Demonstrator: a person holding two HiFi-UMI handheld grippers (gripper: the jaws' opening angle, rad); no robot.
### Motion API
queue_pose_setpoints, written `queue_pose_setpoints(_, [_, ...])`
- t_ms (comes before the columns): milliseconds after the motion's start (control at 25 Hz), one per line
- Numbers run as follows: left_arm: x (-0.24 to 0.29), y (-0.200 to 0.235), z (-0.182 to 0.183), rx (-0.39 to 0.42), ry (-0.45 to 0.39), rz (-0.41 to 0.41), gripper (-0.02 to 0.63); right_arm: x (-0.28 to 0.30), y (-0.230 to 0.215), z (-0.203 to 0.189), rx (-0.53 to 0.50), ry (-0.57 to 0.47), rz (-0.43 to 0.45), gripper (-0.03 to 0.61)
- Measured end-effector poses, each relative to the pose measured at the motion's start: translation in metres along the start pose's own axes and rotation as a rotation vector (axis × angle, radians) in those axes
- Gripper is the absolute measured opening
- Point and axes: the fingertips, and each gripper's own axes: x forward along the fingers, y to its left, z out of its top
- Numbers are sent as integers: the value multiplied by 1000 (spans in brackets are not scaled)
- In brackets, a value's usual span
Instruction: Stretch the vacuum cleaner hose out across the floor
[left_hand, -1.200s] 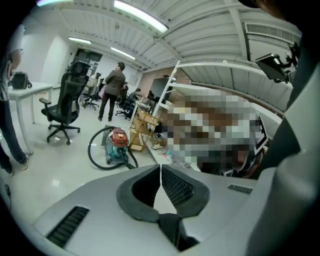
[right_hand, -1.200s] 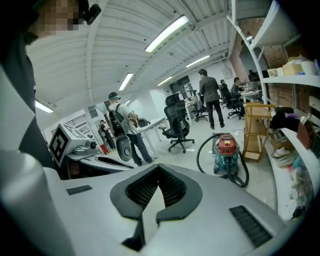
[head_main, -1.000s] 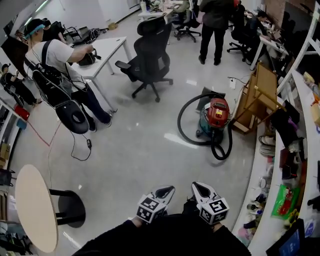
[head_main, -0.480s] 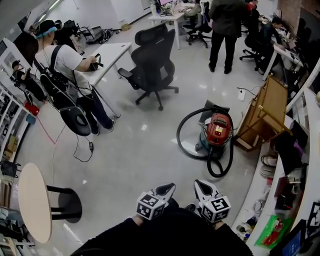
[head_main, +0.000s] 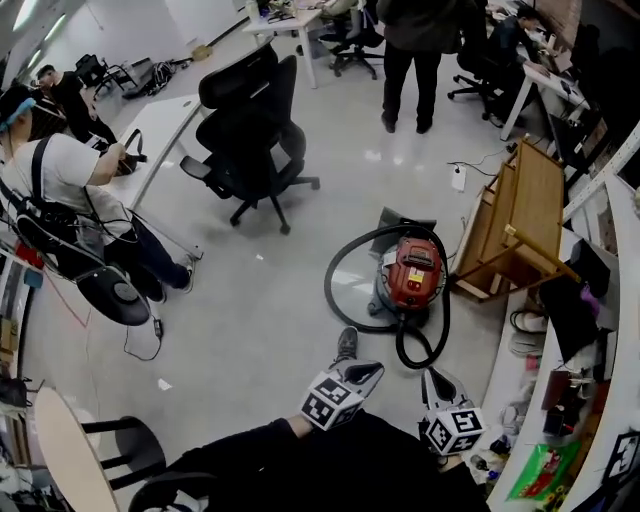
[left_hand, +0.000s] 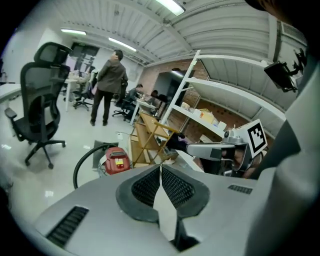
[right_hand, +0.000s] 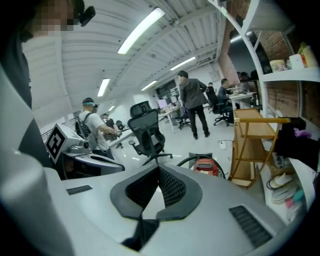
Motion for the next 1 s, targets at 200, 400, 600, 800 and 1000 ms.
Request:
queue_pose_setpoints(200, [63,62,88,117,4,-155,25,61,-38,61,47,23,-158,5])
queue_pose_setpoints(400, [105,164,148,139,-18,-159,25,131,-44,96,12,63,-176,5])
queue_pose_setpoints(600, [144,253,178,178,-16,-57,26,192,-68,102,75,87,-152,5])
queue_pose_setpoints(800, [181,304,163,270,95,26,28,258,-77,91,145,67,-36,3])
queue_pose_setpoints(1000, [220,335,147,208,149,60,79,307,-111,73,184,60,22,5])
